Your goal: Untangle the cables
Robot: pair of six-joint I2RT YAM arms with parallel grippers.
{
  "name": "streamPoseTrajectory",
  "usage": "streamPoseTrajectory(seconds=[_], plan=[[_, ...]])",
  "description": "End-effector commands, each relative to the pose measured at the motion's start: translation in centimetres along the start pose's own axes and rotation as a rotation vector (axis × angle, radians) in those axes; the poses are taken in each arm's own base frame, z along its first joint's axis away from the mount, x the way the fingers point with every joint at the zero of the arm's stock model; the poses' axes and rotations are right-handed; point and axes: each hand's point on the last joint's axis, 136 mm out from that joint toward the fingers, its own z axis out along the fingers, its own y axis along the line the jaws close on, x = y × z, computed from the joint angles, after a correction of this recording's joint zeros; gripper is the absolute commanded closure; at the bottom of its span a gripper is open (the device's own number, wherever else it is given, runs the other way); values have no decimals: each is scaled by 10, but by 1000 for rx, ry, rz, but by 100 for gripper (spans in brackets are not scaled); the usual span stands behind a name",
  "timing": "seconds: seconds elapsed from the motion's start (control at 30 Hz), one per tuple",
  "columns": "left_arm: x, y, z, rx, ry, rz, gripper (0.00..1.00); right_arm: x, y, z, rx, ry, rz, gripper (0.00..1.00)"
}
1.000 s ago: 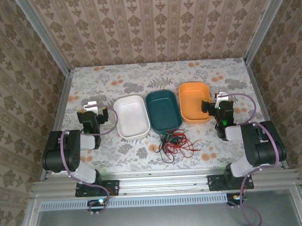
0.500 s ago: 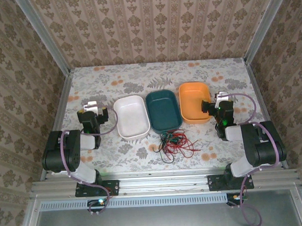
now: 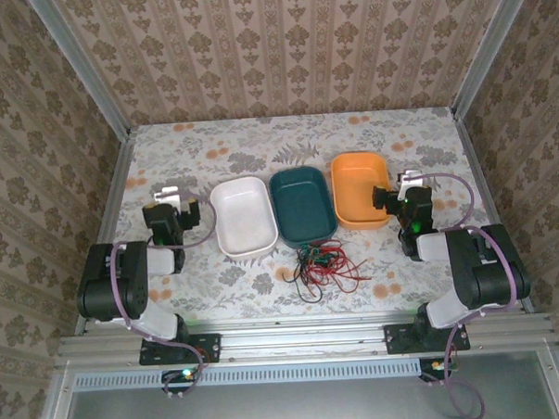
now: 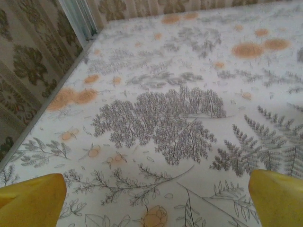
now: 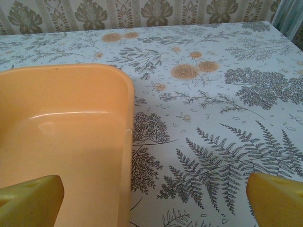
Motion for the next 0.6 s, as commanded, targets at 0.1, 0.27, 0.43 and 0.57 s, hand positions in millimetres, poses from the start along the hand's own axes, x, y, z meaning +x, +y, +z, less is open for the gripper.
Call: streamPoseTrajectory(seconds=[0.1,0.27,0.43,0.57], plan=[[-89,21,-23,-211,-5,78,0,-39,-10,-17,73,187,54,10],[-93,-25,-55,-63,15,-43,0,-58,20,-57,33,185,72,14],[-68,-149,-107,341,52,6,0,-39,108,-106,-196,244,-11,14],[-48,-237,-159,659,100,81,0,4,160,-143,-374,406,-77,15]])
